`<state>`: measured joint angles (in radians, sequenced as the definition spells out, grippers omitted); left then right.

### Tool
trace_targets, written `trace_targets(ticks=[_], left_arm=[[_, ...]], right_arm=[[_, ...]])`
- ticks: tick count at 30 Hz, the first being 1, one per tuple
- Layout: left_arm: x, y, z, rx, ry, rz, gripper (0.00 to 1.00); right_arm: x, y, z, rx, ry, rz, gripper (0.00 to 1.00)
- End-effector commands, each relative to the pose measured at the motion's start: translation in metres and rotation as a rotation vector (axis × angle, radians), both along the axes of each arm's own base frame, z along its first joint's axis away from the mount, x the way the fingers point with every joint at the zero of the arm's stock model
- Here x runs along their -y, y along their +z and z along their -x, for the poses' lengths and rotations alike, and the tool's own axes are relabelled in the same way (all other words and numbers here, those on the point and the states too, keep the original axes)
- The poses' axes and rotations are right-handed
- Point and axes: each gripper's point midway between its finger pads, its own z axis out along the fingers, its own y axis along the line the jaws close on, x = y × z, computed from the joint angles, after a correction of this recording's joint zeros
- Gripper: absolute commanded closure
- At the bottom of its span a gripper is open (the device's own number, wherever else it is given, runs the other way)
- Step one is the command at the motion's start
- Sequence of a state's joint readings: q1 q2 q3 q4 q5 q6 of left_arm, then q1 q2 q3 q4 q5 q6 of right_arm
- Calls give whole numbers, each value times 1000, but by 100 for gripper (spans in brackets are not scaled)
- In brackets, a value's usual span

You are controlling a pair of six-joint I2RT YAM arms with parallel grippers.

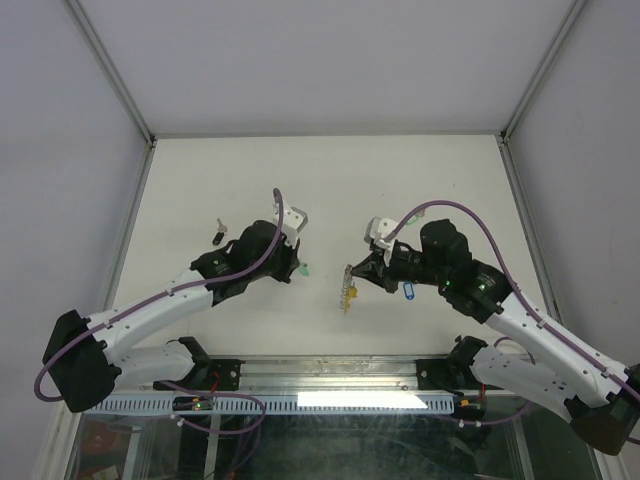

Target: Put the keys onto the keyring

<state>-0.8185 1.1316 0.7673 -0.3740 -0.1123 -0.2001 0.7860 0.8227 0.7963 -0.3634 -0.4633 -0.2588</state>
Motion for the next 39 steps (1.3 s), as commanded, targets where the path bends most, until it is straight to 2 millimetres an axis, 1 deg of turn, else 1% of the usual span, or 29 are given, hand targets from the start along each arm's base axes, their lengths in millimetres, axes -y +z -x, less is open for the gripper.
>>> trace_targets(ticks=[1,4,6,9,13,15,18,20,22,27,28,29,34,39], left_arm=[[9,57,-4,153,-97,60,100],[13,80,1,223,-181,79,100],[16,93,5,274,-242,86,100],[20,113,8,355,-327,83,100],[31,138,12,442,-421,117,100],[38,146,17,488,-491,134,100],[44,159,22,508,-533,164,100],[47,174,28,536,-559,206,100],[46,186,32,582,-576,223,100],[47,202,50,690,-702,230,100],[48,204,53,701,-729,237,100],[49,207,57,711,-753,244,100],[55,214,73,727,-863,268,100],[57,219,80,734,-914,273,100]], right_arm=[[-8,29,8,31,53,-78,100],[-13,31,17,0,108,-86,100],[-18,32,26,-34,168,-96,100],[-23,38,32,-83,215,-99,100],[-29,38,33,-158,268,-100,100],[-32,39,35,-179,298,-103,100],[-31,42,30,-202,310,-126,100],[-29,46,28,-222,326,-150,100],[-28,50,28,-231,338,-174,100],[-28,63,22,-248,321,-237,100],[-29,67,19,-223,322,-250,100],[-29,71,23,-263,335,-267,100],[-32,84,24,-283,361,-304,100],[-34,90,29,-305,399,-323,100]])
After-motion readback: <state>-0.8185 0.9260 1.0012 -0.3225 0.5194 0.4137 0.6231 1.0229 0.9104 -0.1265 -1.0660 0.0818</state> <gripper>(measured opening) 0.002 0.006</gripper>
